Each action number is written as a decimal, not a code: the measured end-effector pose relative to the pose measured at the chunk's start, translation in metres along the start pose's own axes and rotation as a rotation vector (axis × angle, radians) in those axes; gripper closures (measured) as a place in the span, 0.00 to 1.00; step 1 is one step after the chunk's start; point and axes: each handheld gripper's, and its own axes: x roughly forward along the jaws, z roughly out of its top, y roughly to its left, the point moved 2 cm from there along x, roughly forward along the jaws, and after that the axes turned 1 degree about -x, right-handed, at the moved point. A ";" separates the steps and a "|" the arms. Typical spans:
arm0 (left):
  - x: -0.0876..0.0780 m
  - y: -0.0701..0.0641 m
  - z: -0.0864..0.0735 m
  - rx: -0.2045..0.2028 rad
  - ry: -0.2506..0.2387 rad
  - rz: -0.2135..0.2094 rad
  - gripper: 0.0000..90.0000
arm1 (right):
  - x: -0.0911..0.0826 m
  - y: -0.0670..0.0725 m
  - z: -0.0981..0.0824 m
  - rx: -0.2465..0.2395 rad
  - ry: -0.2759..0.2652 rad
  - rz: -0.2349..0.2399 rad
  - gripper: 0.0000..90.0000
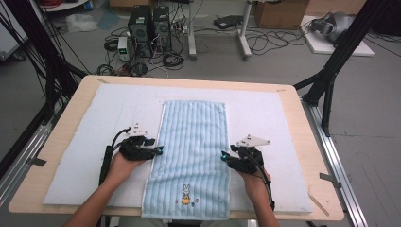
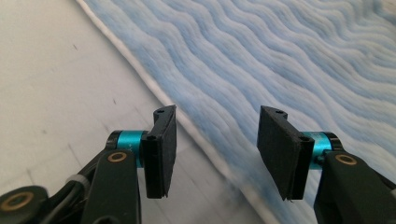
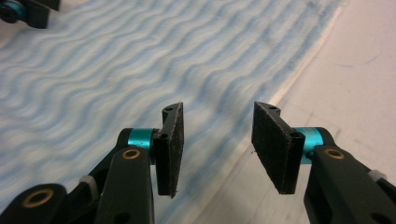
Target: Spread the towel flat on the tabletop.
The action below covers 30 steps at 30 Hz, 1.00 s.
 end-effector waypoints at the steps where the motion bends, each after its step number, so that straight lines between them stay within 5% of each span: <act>1: 0.003 0.002 0.002 -0.008 -0.007 0.001 0.54 | 0.005 -0.003 0.003 -0.001 0.007 -0.015 0.61; 4: 0.008 0.004 0.006 -0.017 -0.012 0.040 0.61 | 0.018 -0.010 0.011 0.004 0.012 -0.039 0.63; 6: 0.010 0.005 0.008 0.001 -0.004 0.076 0.74 | 0.028 -0.014 0.015 0.021 0.020 -0.048 0.65; 8: 0.012 0.009 0.011 -0.002 -0.002 0.053 0.96 | 0.039 -0.017 0.018 0.032 0.040 -0.061 0.70; 12: 0.020 0.015 0.019 -0.017 0.002 0.112 0.97 | 0.056 -0.020 0.021 0.029 0.061 -0.054 0.93; 15: 0.025 0.022 0.022 -0.066 -0.023 0.144 0.97 | 0.063 -0.021 0.026 0.028 0.061 -0.087 0.95; 20: 0.027 0.027 0.025 -0.090 -0.032 0.161 0.93 | 0.071 -0.023 0.030 0.032 0.032 -0.164 0.89; 23: 0.022 0.028 0.023 -0.120 -0.030 0.137 0.67 | 0.067 -0.024 0.029 0.042 0.021 -0.151 0.78; 30: -0.004 0.010 0.008 -0.071 -0.053 0.031 0.59 | 0.038 -0.013 0.022 0.038 -0.016 -0.046 0.65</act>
